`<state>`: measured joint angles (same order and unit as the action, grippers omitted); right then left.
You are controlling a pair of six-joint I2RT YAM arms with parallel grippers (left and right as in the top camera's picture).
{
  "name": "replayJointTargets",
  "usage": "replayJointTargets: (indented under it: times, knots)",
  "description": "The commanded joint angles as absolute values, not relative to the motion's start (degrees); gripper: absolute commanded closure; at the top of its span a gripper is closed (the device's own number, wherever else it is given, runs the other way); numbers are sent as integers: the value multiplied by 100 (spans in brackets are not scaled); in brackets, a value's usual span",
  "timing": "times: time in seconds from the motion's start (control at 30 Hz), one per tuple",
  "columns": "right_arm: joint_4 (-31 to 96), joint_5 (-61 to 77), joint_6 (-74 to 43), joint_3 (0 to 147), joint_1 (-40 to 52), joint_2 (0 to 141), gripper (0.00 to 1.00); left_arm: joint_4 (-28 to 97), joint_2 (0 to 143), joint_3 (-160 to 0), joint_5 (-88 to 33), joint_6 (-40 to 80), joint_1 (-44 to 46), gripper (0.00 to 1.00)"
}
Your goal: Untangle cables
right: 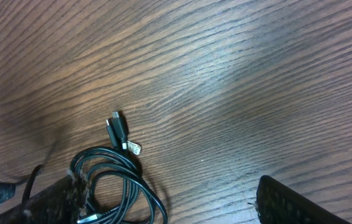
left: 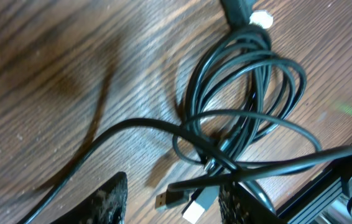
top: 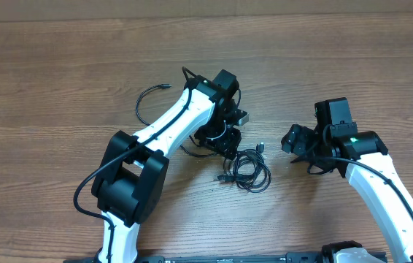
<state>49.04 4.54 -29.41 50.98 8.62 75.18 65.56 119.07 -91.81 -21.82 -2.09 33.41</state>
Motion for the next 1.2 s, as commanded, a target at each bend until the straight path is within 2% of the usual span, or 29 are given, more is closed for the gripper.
replayJointTargets:
  times: [0.0, 0.13, 0.3, 0.33, 0.4, 0.47, 0.67, 0.87, 1.1, 1.17]
  knots:
    - [4873, 478, -2958, 5172, 860, 7498, 14, 6694, 11797, -9111, -2215, -565, 3433, 52]
    - [4873, 478, -2958, 5172, 860, 7498, 14, 6674, 11797, -9111, -2403, -773, 3520, 54]
    - [4877, 478, -2958, 5172, 860, 7498, 14, 6333, 11797, -9111, -2388, -773, 3623, 63]
    - [4877, 478, -2958, 5172, 860, 7498, 14, 6274, 11797, -9111, -2375, -770, 3627, 68]
    - [4882, 478, -2958, 5172, 860, 7498, 14, 6145, 11797, -9111, -2274, -762, 3629, 86]
    - [4880, 478, -2958, 5172, 860, 7498, 14, 6049, 11797, -9111, -2110, -690, 3623, 94]
    - [4877, 478, -2958, 5172, 860, 7498, 14, 5905, 11797, -9115, -1964, -609, 3542, 96]
    - [4877, 478, -2958, 5172, 860, 7498, 14, 5634, 11797, -9542, -659, 445, 2930, 96]
    - [4873, 478, -2958, 5172, 860, 7498, 14, 5623, 11795, -10405, -1258, 580, 2038, 96]
    - [4873, 478, -2958, 5172, 860, 7498, 14, 5625, 11795, -10460, -1640, 578, 1881, 91]
